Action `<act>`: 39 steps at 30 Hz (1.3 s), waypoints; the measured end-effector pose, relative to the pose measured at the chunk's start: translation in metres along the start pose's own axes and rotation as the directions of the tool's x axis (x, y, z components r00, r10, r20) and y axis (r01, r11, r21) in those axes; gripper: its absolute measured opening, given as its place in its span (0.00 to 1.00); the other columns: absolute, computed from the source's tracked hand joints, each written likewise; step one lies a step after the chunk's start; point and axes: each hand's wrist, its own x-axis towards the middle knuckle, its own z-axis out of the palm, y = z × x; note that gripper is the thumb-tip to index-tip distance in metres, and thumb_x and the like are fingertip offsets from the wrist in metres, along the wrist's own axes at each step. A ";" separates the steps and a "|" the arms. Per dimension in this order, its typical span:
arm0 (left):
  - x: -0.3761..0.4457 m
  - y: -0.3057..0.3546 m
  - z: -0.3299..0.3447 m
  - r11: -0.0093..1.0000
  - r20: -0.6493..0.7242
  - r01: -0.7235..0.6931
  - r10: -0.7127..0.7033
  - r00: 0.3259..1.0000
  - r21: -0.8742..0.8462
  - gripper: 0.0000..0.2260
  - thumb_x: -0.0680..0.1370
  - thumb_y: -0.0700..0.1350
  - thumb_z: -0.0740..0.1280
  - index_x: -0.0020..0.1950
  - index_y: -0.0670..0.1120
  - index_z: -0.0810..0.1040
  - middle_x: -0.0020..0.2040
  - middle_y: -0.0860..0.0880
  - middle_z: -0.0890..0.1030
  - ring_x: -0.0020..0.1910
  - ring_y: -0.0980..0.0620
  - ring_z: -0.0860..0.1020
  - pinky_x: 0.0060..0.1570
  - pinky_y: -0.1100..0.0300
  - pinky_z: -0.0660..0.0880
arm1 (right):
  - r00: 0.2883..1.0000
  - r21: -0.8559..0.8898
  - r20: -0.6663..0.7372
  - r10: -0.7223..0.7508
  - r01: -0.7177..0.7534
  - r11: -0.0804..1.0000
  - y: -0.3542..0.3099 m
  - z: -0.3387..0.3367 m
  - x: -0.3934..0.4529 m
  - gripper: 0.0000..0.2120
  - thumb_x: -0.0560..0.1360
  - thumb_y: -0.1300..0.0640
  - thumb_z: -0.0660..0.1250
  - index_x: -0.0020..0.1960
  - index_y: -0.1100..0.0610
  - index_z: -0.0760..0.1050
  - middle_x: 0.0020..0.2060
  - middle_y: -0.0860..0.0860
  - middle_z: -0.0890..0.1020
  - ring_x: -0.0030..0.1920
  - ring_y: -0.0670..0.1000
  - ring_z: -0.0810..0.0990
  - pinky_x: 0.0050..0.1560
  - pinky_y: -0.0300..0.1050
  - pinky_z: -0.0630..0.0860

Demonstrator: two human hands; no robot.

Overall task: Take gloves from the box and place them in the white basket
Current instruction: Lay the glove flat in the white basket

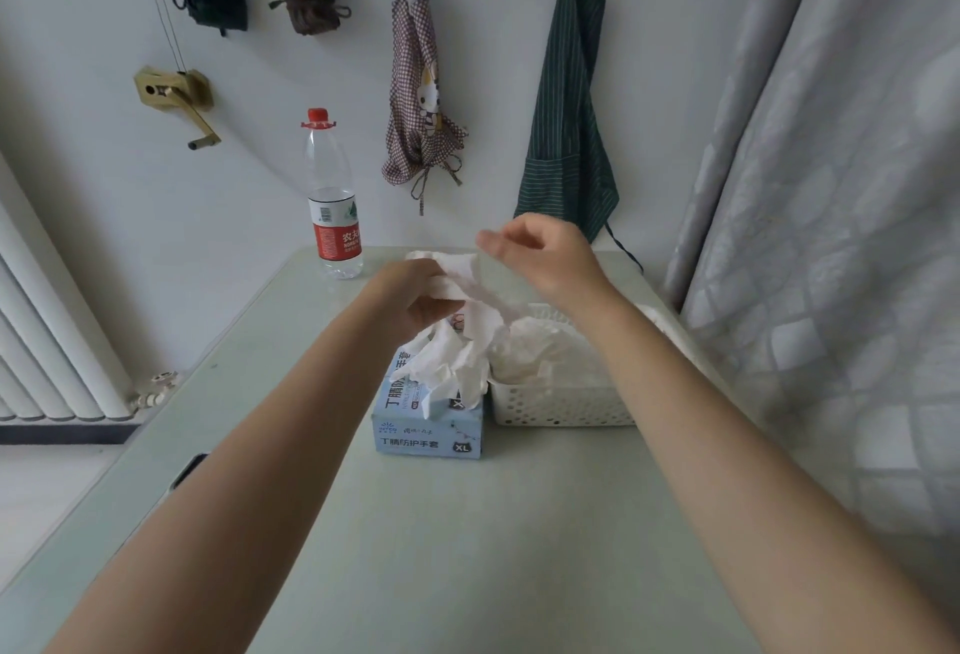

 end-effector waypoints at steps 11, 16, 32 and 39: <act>0.011 0.000 -0.003 0.990 -0.137 0.072 -0.055 0.989 0.119 0.02 0.78 0.37 0.64 0.47 0.40 0.75 0.34 0.45 0.76 0.30 0.51 0.74 0.25 0.64 0.74 | 0.996 -0.291 0.047 0.070 -0.053 0.955 0.021 0.004 0.005 0.02 0.73 0.58 0.69 0.44 0.55 0.77 0.39 0.47 0.78 0.40 0.48 0.76 0.38 0.39 0.72; 0.015 -0.010 -0.019 0.738 -0.193 -0.101 0.302 0.934 0.667 0.19 0.74 0.47 0.71 0.62 0.44 0.74 0.48 0.46 0.78 0.43 0.50 0.77 0.46 0.55 0.75 | 0.997 -0.078 -0.056 0.049 -0.053 0.996 -0.001 -0.002 0.012 0.08 0.77 0.56 0.65 0.49 0.57 0.81 0.43 0.49 0.84 0.45 0.50 0.81 0.45 0.43 0.77; -0.010 0.000 -0.018 0.872 0.350 -0.357 0.237 0.906 0.334 0.12 0.72 0.43 0.69 0.51 0.37 0.81 0.44 0.35 0.82 0.41 0.41 0.80 0.44 0.42 0.78 | 0.966 -0.157 -0.215 -0.143 0.110 0.981 -0.042 0.015 0.033 0.25 0.74 0.55 0.69 0.29 0.51 0.54 0.25 0.47 0.55 0.25 0.45 0.54 0.27 0.43 0.52; 0.010 -0.010 -0.044 0.990 0.075 -0.036 0.025 0.997 0.138 0.11 0.76 0.44 0.70 0.55 0.41 0.77 0.45 0.43 0.80 0.42 0.47 0.78 0.43 0.55 0.76 | 0.964 -0.099 -0.253 0.081 -0.109 0.989 0.005 -0.003 0.046 0.24 0.74 0.54 0.69 0.29 0.53 0.57 0.26 0.49 0.59 0.29 0.50 0.58 0.32 0.44 0.56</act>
